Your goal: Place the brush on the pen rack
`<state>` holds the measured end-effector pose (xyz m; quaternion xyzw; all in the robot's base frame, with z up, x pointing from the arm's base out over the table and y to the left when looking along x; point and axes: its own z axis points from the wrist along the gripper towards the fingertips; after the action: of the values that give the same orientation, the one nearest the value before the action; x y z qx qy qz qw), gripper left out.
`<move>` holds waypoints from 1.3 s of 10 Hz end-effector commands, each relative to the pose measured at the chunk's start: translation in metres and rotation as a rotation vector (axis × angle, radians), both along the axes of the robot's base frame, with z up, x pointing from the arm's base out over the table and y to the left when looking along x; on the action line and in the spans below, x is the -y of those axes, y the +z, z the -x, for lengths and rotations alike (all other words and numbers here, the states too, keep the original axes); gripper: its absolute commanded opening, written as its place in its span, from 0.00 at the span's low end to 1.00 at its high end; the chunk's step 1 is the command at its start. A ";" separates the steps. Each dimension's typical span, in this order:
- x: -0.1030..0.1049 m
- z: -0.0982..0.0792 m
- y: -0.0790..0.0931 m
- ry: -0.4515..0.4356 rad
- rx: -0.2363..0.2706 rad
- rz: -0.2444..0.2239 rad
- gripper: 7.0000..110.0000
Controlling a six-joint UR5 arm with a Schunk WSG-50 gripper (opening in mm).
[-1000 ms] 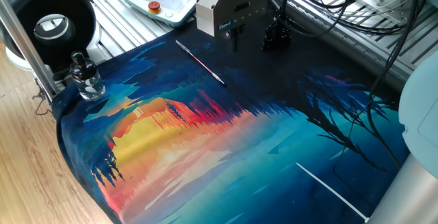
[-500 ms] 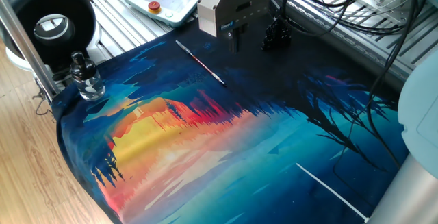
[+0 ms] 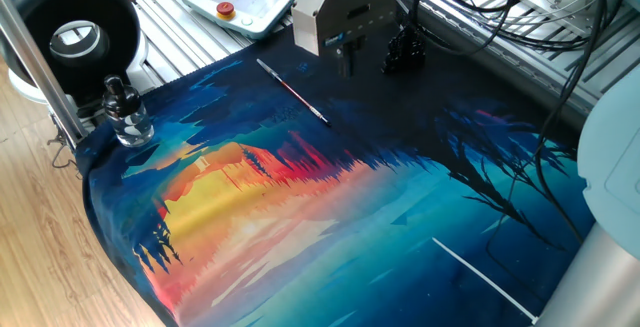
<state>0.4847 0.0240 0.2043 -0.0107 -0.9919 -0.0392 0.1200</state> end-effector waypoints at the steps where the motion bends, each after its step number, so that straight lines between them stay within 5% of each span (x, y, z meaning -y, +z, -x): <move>1: 0.005 -0.019 -0.017 -0.004 0.057 0.004 0.00; 3: -0.001 -0.051 -0.036 -0.005 0.161 -0.021 0.00; 7: 0.011 -0.097 -0.069 -0.015 0.331 0.020 0.00; 11: 0.036 -0.100 -0.072 -0.028 0.367 0.034 0.00; 13: 0.044 -0.087 -0.074 -0.061 0.314 0.070 0.00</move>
<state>0.5775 -0.0103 0.1324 -0.0194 -0.9986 -0.0177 -0.0467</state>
